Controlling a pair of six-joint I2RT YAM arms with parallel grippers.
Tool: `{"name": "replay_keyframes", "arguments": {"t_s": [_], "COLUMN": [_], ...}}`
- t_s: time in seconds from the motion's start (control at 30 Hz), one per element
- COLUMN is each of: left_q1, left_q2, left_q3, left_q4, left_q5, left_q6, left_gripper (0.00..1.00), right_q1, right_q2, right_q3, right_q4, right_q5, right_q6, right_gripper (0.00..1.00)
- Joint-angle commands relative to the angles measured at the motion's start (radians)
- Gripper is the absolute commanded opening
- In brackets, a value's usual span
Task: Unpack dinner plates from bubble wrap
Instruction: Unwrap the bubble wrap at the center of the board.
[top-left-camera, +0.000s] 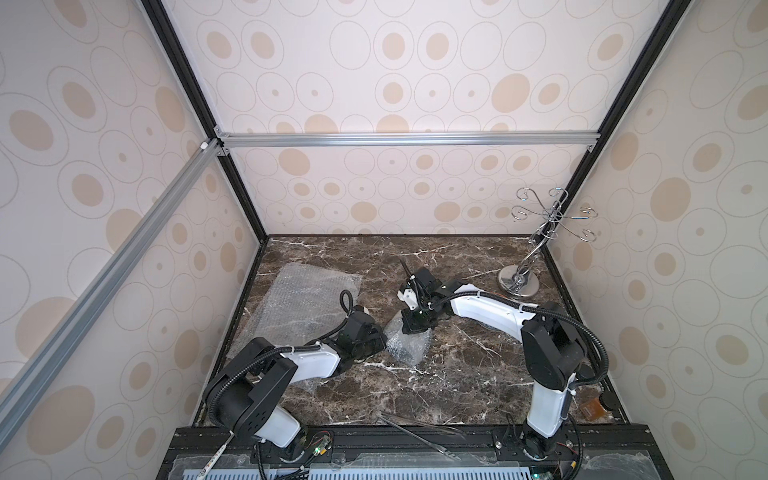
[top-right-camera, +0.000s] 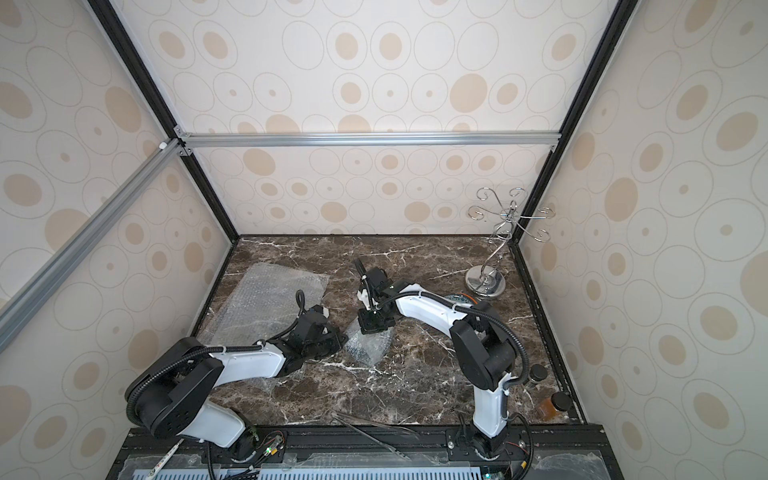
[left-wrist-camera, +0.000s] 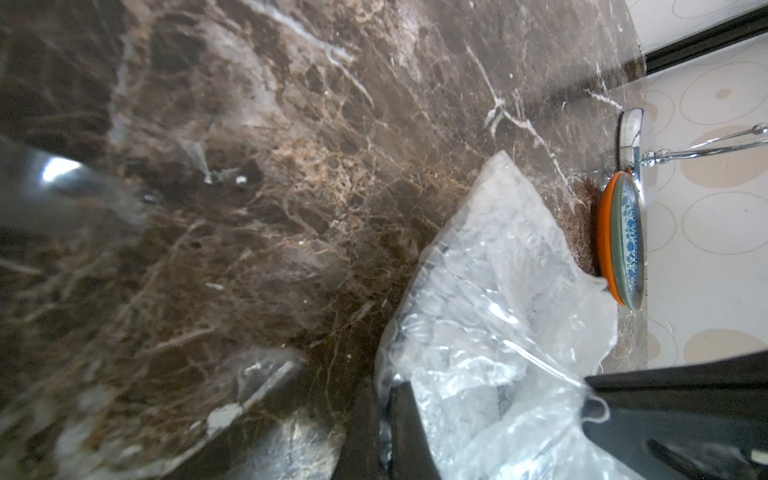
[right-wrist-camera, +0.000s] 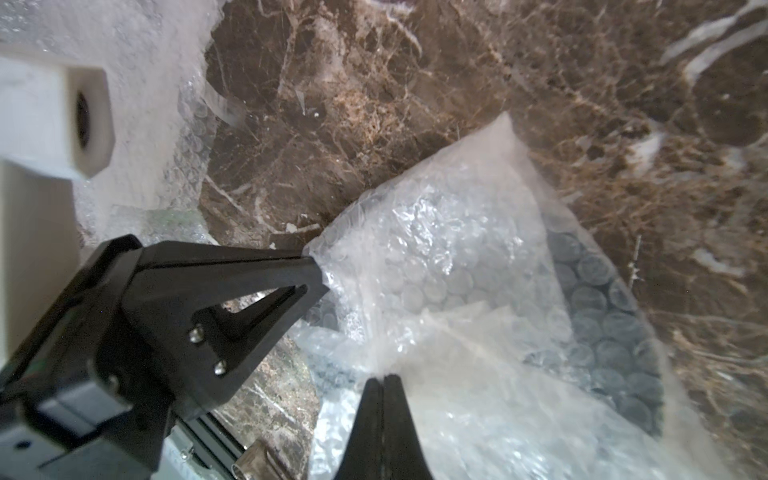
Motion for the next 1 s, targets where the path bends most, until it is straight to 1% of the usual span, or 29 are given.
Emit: {"name": "replay_keyframes", "arguments": {"t_s": [0.0, 0.33, 0.57, 0.73, 0.8, 0.93, 0.97], "left_q1": [-0.001, -0.003, -0.003, -0.003, -0.003, -0.003, -0.003], "left_q2": [0.036, 0.048, 0.041, 0.025, 0.021, 0.020, 0.019], "left_q3": [-0.045, -0.065, -0.053, -0.032, -0.024, -0.007, -0.006], "left_q4": [-0.113, -0.119, -0.125, -0.138, -0.140, -0.135, -0.134], "left_q5": [-0.030, -0.038, -0.039, -0.040, -0.039, -0.029, -0.028], "left_q6": [0.015, 0.032, 0.032, 0.027, 0.023, 0.013, 0.012], "left_gripper": [0.00, 0.00, 0.00, 0.00, 0.00, 0.00, 0.00], "right_q1": [-0.011, -0.069, -0.071, -0.077, -0.081, -0.087, -0.088], "right_q2": [-0.091, -0.177, -0.204, -0.240, -0.254, -0.293, -0.302], "right_q3": [0.009, -0.089, -0.118, -0.154, -0.164, -0.174, -0.164], "right_q4": [0.107, 0.225, 0.221, 0.206, 0.170, 0.092, 0.054], "right_q5": [-0.107, -0.193, -0.167, -0.096, -0.051, 0.045, 0.079], "right_q6": [0.029, 0.088, 0.086, 0.079, 0.062, 0.026, 0.009], "right_gripper": [0.00, 0.00, 0.00, 0.00, 0.07, 0.36, 0.40]}}
